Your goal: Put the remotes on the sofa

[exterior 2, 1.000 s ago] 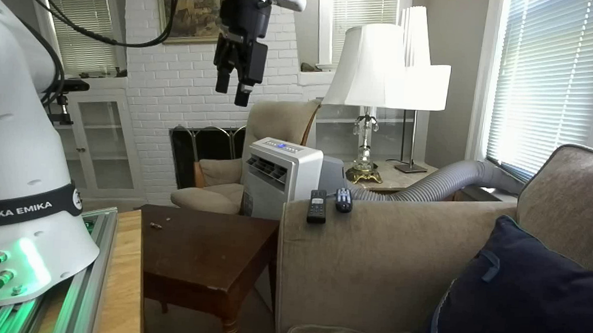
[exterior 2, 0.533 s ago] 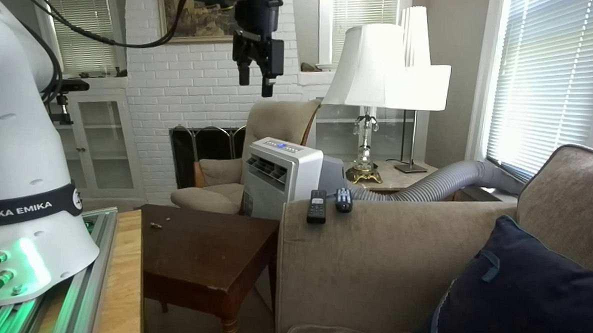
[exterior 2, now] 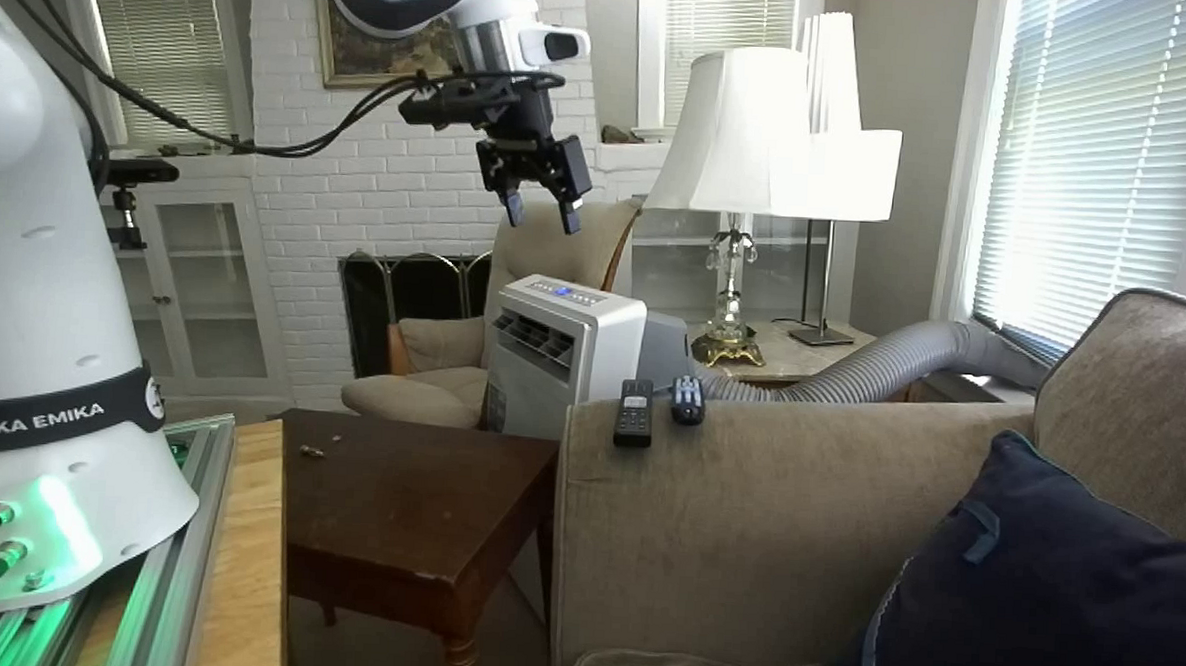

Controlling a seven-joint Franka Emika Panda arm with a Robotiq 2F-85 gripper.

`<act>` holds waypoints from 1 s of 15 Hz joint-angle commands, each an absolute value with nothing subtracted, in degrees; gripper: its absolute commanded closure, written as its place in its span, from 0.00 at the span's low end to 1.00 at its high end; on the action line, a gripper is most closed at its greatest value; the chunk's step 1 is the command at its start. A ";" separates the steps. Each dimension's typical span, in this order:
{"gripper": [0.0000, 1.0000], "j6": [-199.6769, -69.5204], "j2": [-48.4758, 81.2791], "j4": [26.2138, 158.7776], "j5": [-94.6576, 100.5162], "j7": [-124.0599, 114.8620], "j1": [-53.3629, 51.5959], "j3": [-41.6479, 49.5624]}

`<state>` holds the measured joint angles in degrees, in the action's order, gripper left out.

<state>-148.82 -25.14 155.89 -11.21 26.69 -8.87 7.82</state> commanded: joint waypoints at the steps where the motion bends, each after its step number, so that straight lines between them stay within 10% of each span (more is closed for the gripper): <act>1: 0.00 -158.18 -18.76 158.11 -12.58 28.65 -11.47 9.43; 15: 0.00 -166.38 -0.45 149.79 -1.89 21.11 -7.62 2.29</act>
